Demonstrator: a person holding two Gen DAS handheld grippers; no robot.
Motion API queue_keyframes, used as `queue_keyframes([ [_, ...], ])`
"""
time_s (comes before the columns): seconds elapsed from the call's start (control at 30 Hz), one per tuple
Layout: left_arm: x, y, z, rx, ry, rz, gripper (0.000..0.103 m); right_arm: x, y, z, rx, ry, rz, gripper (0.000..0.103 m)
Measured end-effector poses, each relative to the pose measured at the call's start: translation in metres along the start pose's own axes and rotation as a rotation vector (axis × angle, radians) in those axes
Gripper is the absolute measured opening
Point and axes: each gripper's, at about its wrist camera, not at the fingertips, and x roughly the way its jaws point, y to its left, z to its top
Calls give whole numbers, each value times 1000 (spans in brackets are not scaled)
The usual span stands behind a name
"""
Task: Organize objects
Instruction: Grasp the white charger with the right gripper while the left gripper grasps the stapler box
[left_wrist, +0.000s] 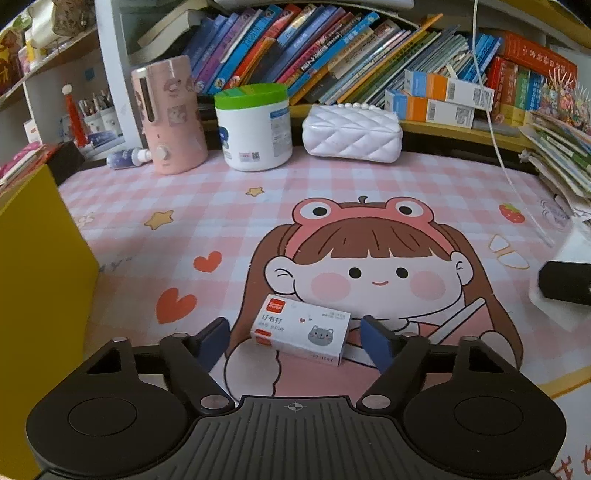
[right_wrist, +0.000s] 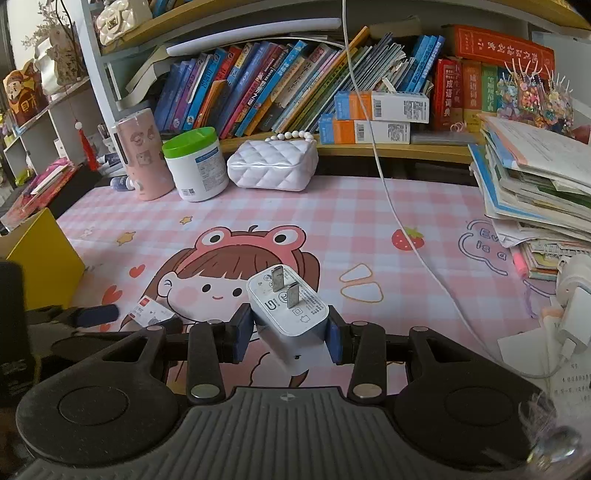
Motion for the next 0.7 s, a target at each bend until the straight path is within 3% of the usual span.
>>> queue_keyframes([
  [0.13,3,0,0,-15,-2,-24,59,-4,1,-1,-2,-3,9,38],
  [0.37,-13,5,-3,-45,-3,-29,58,-13,6,-3,12,-12,-12,38],
  [0.7,-86,27,-28,-111,-46,-110,58,-33,28,-28,3,12,-61,38],
])
